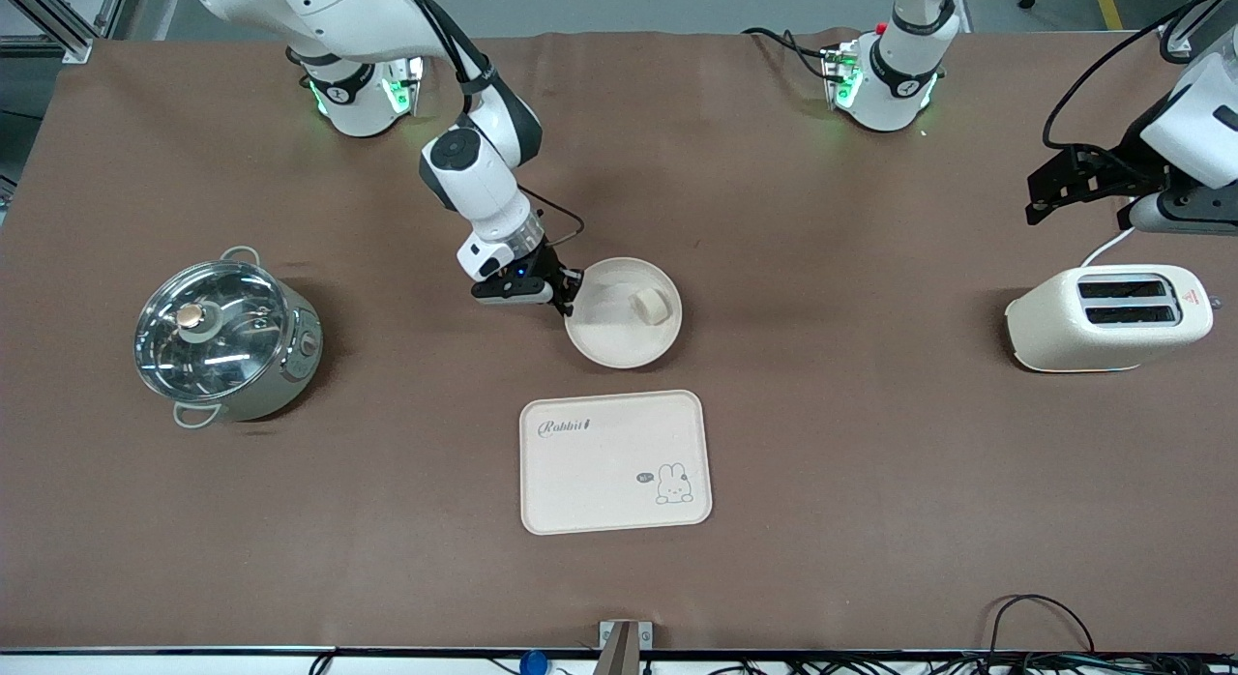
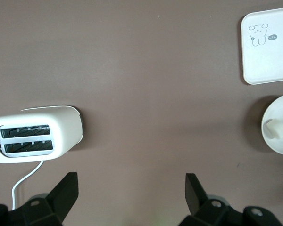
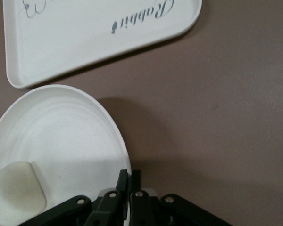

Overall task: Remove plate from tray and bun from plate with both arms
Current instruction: 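Open and retract the right gripper while the left gripper reaches the plate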

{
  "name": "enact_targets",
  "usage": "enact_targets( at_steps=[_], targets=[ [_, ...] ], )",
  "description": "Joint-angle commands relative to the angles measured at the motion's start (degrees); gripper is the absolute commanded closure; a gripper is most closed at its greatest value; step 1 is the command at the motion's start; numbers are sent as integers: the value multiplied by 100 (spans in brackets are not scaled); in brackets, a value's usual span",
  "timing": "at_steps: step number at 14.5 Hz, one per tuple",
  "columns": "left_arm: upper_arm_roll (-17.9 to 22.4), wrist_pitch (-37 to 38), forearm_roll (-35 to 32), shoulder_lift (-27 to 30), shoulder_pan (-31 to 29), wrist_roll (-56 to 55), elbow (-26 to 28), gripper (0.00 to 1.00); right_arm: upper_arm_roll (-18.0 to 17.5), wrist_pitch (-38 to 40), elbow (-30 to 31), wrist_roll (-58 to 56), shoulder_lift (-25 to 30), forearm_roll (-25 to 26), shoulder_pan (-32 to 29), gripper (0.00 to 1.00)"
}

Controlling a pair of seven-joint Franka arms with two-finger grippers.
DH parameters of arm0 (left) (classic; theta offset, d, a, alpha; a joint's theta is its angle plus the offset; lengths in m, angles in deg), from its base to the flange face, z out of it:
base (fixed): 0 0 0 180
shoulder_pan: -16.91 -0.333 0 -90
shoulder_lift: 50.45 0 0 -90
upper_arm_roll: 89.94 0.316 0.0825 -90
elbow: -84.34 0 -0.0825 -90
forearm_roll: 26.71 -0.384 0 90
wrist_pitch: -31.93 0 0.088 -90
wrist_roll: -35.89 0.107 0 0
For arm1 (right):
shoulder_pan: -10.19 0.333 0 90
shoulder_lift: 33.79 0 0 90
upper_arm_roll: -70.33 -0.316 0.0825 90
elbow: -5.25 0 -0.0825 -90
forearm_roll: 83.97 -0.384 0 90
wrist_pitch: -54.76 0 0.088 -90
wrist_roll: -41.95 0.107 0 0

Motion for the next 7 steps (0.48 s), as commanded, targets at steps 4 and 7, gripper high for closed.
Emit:
enact_targets(
  at_steps=[4,7],
  targets=[
    [-69,92,-242,-410,92,-19,-222,0,-5,-57,250,68,161,10,81,38],
    [-271,-232,-136,-909,320,-1138,-222,0,4,-48,162,95,214,10,37,8]
  ],
)
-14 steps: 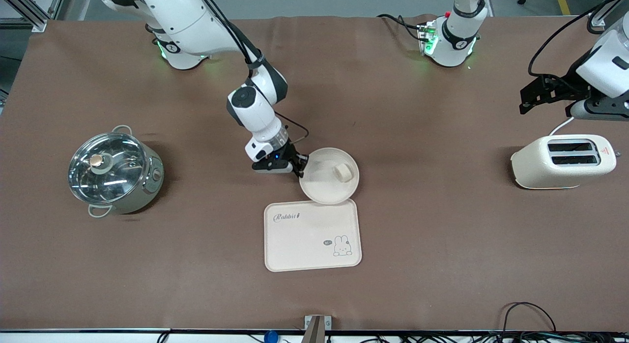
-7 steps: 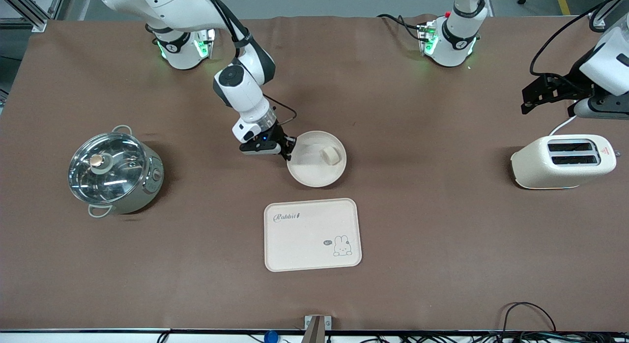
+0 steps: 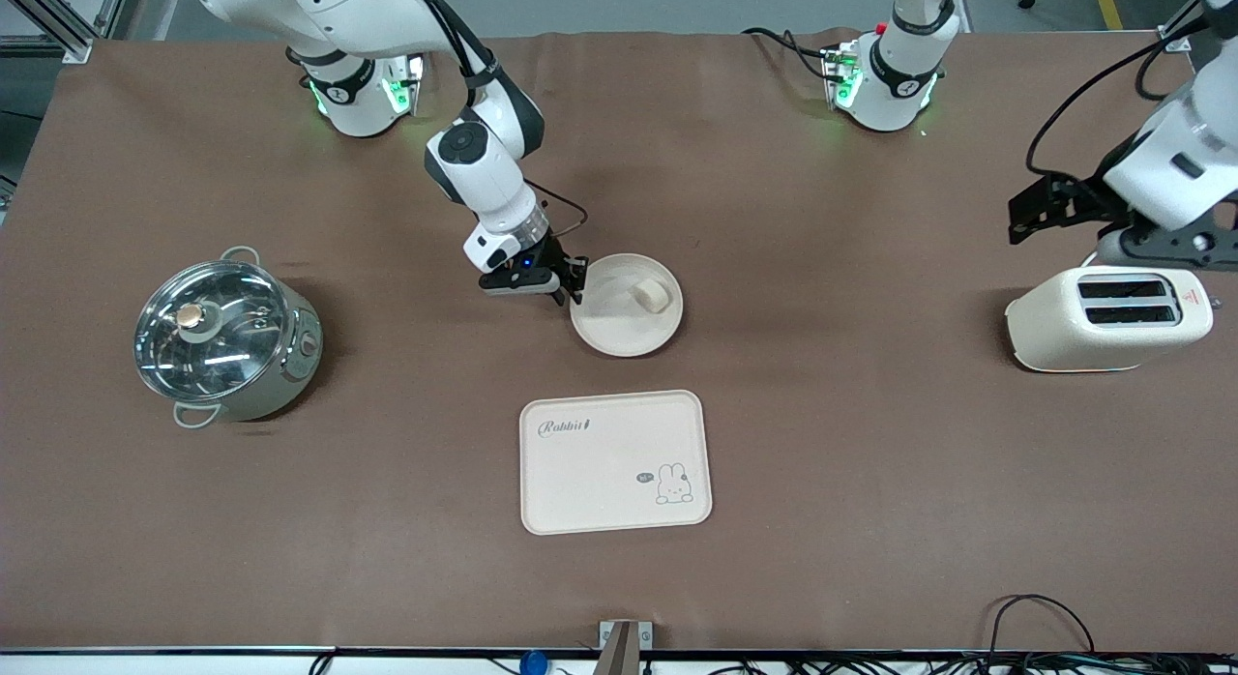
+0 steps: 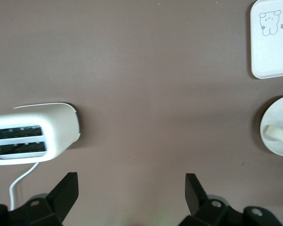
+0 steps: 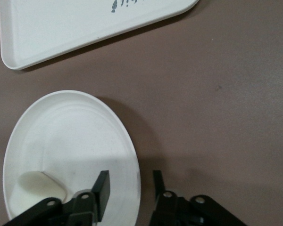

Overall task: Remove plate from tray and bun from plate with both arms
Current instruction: 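Open and retract the right gripper while the left gripper reaches the plate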

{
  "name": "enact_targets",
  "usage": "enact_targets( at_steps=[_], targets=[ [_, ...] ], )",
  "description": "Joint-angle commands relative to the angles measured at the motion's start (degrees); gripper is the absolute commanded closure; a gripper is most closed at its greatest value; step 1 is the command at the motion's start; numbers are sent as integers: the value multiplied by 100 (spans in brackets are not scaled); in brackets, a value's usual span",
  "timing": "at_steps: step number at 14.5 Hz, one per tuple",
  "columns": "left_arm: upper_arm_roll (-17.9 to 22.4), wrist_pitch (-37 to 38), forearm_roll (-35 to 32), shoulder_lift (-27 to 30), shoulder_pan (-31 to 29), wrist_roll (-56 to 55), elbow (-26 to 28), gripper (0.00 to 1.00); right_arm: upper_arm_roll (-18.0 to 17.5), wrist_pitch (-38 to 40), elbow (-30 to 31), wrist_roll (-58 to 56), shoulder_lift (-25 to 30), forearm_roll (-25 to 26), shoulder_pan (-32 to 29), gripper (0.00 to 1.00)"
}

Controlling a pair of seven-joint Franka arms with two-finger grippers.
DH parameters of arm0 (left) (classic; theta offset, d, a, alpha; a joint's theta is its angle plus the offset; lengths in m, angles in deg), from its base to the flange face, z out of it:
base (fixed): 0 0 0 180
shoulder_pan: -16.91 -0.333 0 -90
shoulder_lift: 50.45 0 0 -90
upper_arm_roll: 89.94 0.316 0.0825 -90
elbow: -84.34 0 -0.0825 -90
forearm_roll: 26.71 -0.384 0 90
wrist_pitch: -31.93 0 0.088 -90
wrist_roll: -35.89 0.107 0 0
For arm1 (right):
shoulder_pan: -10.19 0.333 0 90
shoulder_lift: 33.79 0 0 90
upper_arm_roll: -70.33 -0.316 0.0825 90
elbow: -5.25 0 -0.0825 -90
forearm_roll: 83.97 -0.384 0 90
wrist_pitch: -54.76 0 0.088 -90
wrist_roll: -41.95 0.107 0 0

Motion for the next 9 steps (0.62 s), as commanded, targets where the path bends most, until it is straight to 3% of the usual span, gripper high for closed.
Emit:
enact_targets(
  at_steps=[1,2,4,9],
  targets=[
    [-189,-308,-76,-613,261,-1362,-202,0,20,97,-72,154,236,10,-89,5],
    [-242,-536,-103,-797,445,-1812,-202,0,38,264,-239,164,219,10,-176,0],
    [-251,-994,-121,-1167,901,-2822,-193,0,38,903,-652,129,236,19,-483,0],
    [-260,-2074,-190,-2317,2131,-5616,-193,0,38,3846,-2076,-546,622,98,-1659,0]
  ],
)
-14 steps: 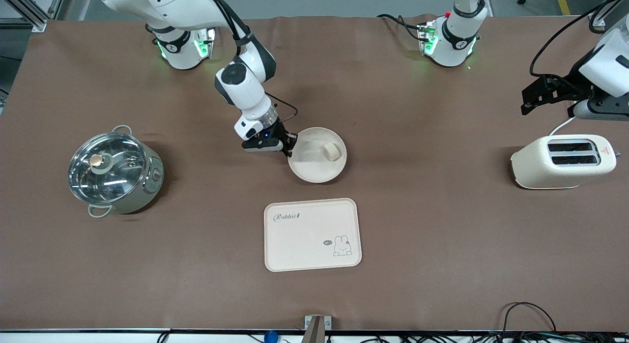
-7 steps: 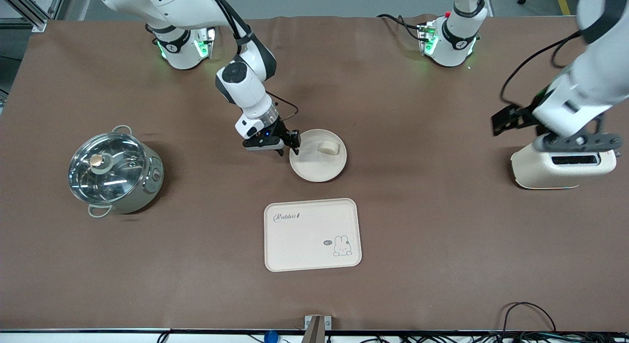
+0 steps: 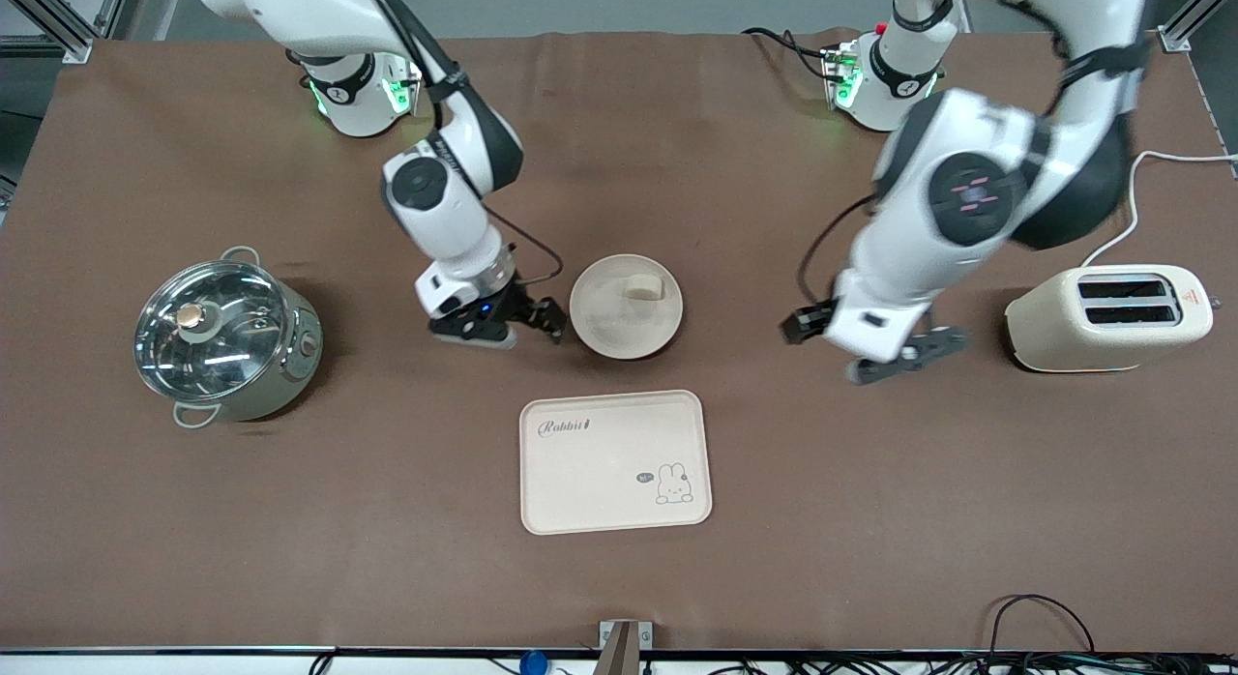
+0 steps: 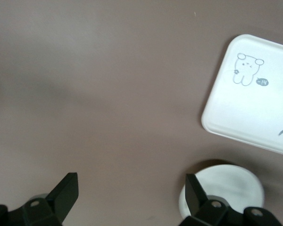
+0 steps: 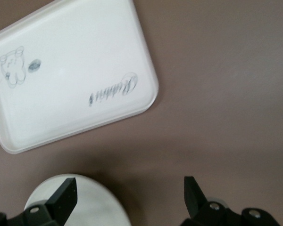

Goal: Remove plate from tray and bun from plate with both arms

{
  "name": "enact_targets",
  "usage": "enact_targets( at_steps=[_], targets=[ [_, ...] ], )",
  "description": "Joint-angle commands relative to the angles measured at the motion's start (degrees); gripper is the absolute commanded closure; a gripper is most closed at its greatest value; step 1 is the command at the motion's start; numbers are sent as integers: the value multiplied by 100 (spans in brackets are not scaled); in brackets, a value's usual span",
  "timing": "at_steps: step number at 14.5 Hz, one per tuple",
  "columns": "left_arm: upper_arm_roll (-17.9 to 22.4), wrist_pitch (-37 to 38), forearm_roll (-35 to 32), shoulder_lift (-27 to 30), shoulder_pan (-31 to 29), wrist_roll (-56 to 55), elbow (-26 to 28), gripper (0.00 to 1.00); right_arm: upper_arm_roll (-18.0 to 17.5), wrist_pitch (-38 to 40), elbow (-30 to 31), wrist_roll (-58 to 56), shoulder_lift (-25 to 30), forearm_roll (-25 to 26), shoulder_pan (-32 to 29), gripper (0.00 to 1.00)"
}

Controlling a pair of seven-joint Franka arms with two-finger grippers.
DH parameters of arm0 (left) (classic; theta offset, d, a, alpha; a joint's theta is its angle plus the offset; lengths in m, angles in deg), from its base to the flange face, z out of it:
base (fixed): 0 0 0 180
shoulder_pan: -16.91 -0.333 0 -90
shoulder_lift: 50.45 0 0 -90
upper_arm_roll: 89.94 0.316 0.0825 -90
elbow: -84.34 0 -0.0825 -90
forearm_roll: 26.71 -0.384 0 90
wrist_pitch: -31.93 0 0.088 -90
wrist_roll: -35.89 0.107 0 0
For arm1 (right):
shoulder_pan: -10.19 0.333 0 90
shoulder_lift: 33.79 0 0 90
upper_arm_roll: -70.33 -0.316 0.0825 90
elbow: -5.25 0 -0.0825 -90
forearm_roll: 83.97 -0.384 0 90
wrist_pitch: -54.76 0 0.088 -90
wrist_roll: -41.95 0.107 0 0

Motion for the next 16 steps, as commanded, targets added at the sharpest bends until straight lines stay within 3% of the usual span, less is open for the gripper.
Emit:
enact_targets(
  at_steps=[1,4,7,11,16],
  targets=[
    [11,-508,-252,-739,649,-1548,-185,0,-97,1331,-563,-550,362,81,-865,0],
    [20,-983,-384,-1408,1221,-2973,-212,0,-88,2861,-1099,-1639,730,81,-1682,0],
    [20,-1248,-376,-1672,1617,-4072,-177,1,-79,3970,-1679,-2379,1047,89,-2334,0],
    [11,-1257,-350,-1884,1846,-5348,-142,10,421,4753,-1751,-2766,1723,563,-2344,0],
    [2,-1380,-297,-2104,2083,-6158,-115,20,1203,5633,-2084,-3618,2234,590,-2362,0]
  ],
)
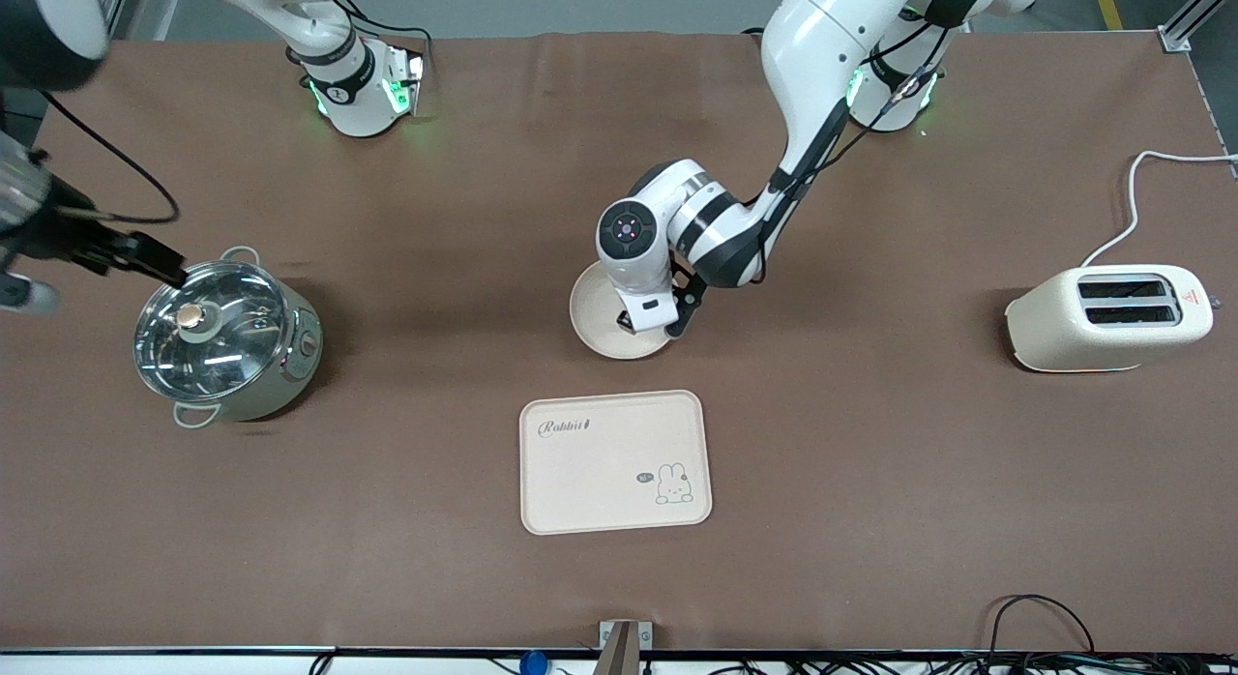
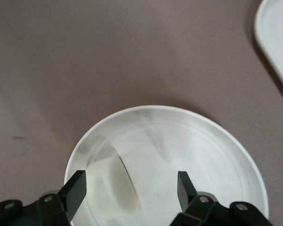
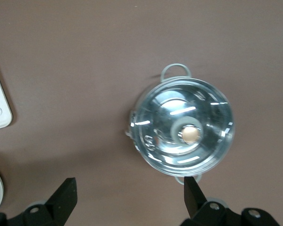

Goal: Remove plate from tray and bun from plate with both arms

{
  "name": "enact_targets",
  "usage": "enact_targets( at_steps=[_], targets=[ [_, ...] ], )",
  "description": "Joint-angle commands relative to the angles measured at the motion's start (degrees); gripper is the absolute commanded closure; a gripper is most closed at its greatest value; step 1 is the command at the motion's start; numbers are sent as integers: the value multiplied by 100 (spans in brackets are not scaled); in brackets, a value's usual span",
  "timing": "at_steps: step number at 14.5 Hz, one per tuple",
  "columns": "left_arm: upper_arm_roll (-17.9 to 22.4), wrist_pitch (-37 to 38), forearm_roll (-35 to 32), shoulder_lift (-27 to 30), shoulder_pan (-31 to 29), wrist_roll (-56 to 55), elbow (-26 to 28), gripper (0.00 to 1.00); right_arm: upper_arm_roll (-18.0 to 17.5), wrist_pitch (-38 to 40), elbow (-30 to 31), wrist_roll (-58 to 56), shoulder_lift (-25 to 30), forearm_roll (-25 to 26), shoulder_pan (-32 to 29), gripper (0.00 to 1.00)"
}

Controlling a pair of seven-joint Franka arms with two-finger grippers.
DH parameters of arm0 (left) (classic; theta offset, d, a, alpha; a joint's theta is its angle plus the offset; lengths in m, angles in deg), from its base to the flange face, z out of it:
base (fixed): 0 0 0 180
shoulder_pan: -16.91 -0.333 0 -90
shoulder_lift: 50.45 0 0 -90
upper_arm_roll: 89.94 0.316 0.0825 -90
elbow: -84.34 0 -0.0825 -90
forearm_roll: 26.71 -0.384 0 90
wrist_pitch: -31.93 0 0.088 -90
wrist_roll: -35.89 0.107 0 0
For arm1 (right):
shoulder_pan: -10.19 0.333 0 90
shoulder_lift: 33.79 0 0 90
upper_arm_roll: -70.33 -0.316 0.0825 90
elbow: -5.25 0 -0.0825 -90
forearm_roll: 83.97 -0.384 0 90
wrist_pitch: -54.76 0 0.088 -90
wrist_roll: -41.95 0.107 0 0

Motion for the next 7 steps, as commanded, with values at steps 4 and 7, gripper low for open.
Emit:
enact_targets(
  at_steps=[4,7],
  targets=[
    [0,-85,-12,-159,201,-403,-61,38,664,713,-590,-951,151,39,-48,0],
    [0,-85,-12,-185,201,-430,-70,56,637,512,-416,-907,133,13,49,0]
  ],
)
